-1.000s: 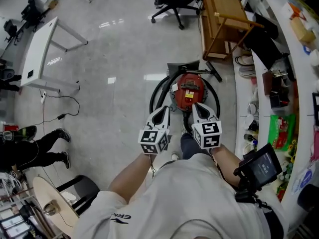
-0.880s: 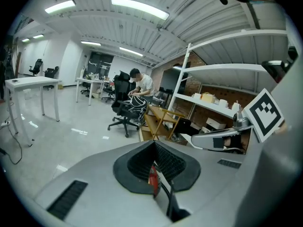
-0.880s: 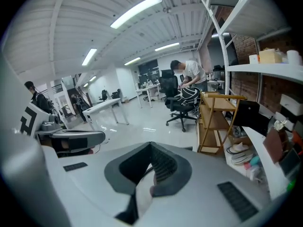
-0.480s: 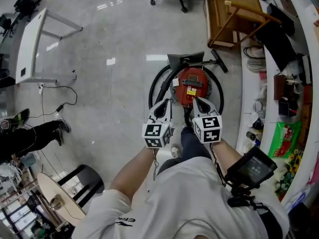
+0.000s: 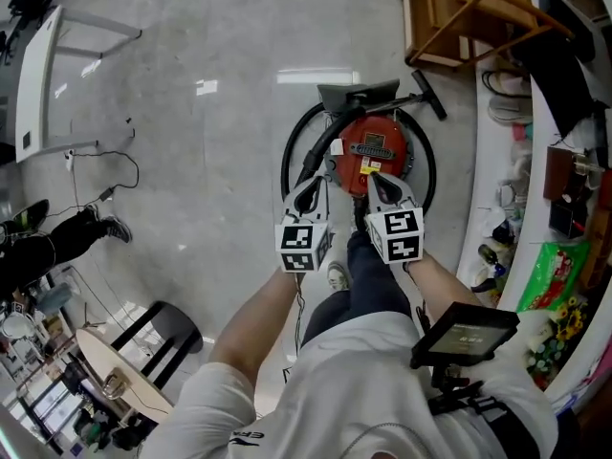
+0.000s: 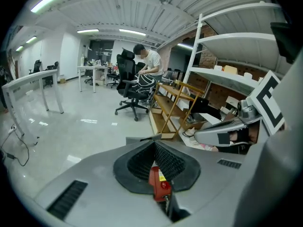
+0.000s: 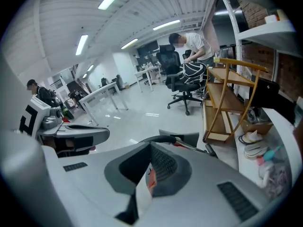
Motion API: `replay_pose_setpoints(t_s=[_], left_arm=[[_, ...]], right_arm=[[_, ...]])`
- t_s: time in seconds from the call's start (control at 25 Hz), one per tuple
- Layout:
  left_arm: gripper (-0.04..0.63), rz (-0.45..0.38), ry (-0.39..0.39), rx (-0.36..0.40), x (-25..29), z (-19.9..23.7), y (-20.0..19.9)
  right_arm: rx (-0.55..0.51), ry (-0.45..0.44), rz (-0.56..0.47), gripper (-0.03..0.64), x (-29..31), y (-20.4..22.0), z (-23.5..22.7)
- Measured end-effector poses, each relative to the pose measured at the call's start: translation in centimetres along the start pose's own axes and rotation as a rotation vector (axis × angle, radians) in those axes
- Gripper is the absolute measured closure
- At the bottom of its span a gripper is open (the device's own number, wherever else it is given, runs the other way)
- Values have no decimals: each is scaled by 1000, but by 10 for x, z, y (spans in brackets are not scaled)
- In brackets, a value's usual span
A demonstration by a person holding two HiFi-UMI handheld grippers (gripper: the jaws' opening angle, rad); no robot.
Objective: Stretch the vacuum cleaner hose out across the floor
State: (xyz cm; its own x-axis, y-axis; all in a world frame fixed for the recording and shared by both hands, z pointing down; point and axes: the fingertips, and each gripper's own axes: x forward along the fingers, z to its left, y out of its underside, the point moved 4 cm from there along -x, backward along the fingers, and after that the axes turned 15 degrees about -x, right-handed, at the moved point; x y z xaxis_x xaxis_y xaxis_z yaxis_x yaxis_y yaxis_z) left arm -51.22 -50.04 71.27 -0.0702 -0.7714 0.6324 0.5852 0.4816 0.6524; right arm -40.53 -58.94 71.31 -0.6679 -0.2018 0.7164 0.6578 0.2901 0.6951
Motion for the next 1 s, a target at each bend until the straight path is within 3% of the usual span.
replay_pose_setpoints(t_s=[0.28,0.52,1.0], left_arm=[[592,40,-45,12,45,41,19],[588,88,-69,82,73,67,37],[438,156,-4,227,127,77,45]], right_arm=[[-20,-44,53,615,51,23,-2],[-16,-57,84,615,78,41,-4],[35,-61,127,615,99,63,-8]])
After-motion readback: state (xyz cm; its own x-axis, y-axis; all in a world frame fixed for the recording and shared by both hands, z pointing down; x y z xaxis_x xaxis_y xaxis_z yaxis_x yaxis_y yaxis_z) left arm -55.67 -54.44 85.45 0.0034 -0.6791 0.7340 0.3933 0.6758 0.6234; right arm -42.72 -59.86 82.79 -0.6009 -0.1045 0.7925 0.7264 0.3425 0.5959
